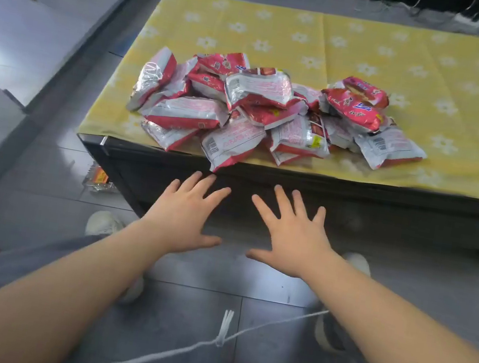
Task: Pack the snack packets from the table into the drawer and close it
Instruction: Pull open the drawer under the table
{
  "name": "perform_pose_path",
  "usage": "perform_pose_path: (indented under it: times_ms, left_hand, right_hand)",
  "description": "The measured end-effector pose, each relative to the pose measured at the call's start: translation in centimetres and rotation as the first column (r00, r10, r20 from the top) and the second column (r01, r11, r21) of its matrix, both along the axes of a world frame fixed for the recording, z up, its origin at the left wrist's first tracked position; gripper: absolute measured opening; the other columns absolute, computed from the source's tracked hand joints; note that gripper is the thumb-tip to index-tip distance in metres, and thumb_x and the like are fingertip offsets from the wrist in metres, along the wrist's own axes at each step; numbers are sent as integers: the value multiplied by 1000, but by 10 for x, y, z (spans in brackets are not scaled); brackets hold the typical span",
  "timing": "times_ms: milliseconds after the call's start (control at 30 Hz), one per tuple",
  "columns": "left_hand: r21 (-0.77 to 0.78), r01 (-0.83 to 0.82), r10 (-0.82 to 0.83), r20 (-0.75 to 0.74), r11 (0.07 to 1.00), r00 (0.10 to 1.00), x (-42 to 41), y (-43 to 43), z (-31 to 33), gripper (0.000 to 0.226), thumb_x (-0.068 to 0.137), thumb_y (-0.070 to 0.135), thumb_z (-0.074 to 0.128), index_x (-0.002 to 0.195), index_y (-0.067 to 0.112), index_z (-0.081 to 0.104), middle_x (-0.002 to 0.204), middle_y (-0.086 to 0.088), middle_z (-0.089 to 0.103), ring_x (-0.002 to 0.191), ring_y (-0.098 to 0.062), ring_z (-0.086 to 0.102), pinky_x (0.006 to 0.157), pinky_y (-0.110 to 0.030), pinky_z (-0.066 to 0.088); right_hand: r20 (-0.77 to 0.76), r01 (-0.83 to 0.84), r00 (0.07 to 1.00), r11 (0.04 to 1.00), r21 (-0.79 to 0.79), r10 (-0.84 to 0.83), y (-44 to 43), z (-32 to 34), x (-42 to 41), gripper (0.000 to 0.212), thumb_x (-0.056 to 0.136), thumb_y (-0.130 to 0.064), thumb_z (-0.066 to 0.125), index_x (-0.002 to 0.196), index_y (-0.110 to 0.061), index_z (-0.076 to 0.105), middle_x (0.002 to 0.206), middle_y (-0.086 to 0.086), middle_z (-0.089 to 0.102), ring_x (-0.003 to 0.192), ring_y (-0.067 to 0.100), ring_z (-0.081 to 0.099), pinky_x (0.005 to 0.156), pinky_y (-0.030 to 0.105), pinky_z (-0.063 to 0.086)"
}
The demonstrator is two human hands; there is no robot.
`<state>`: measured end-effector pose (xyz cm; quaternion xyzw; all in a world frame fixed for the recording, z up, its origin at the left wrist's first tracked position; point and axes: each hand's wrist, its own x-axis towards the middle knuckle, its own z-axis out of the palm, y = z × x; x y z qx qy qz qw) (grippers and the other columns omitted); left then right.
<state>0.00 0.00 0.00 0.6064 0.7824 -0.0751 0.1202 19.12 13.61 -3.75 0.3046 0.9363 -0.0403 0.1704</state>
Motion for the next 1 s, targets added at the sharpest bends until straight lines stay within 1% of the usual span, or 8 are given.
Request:
perform_pose_path:
  times_ms: [133, 300, 467, 634, 700, 767, 867, 1000]
  left_hand:
    - [-60, -7, 5, -37, 998, 999, -15, 6, -20, 106, 87, 74, 62, 167, 34, 5, 177, -11, 4, 163, -36, 0, 128, -58, 16]
    - [-44, -10, 7, -62, 999, 998, -26, 12, -36, 109, 86, 74, 62, 167, 32, 3, 176, -10, 1, 162, -35, -1, 128, -57, 16]
    - [-32, 5, -7, -54, 999, 999, -30, 12, -42, 110, 81, 75, 66, 167, 27, 17, 173, -14, 11, 160, -39, 8, 127, -54, 21]
    - [-37, -31, 31, -6, 999, 1000, -31, 15, -34, 111, 75, 79, 67, 164, 25, 28, 173, -11, 15, 160, -35, 12, 120, -51, 36]
    - [-24, -51, 51, 7, 998, 999, -30, 15, -30, 108, 74, 78, 68, 161, 24, 33, 172, -10, 19, 159, -33, 16, 117, -51, 40]
    - [-14, -70, 71, 16, 997, 997, -25, 17, -28, 106, 73, 79, 67, 159, 23, 37, 171, -10, 21, 158, -33, 19, 117, -51, 39]
    - [-23, -93, 94, 26, 995, 995, -17, 15, -27, 108, 72, 80, 66, 159, 25, 35, 168, -9, 27, 155, -32, 26, 118, -50, 38]
    - [59, -75, 76, -16, 995, 997, -10, -9, -33, 96, 75, 78, 63, 156, 32, 37, 152, -3, 44, 139, -29, 45, 116, -47, 38]
  right_hand:
    - [39, 45, 998, 999, -14, -44, 15, -17, -5, 113, 78, -92, 45, 157, -47, -22, 175, 6, -13, 160, 42, -8, 115, 78, 14]
    - [77, 88, 993, 996, 3, -88, 37, -28, -9, 112, 80, -91, 45, 159, -46, -20, 175, 6, -12, 160, 41, -10, 115, 78, 16]
    - [120, 90, 989, 995, -34, -85, 40, -32, -11, 114, 79, -88, 51, 160, -46, -18, 174, 5, -12, 159, 42, -11, 114, 80, 16]
    - [170, 72, 984, 996, -51, -63, 46, -21, -14, 112, 79, -89, 49, 159, -49, -18, 175, 4, -5, 159, 40, -2, 112, 82, 18]
    - [165, 74, 984, 996, -52, -64, 44, -18, -15, 112, 80, -88, 49, 159, -48, -18, 175, 5, -2, 159, 40, 1, 112, 82, 17]
    - [150, 76, 986, 996, -40, -69, 41, -17, -15, 113, 80, -88, 50, 159, -47, -20, 174, 6, 3, 158, 41, 6, 112, 82, 17]
    - [141, 70, 988, 997, -33, -65, 32, -17, -13, 115, 79, -88, 48, 159, -44, -22, 172, 8, 12, 154, 42, 18, 112, 81, 17]
    - [93, 48, 994, 999, 14, -49, 11, -20, 0, 114, 78, -92, 42, 159, -43, -20, 161, 10, 32, 141, 41, 38, 112, 79, 16]
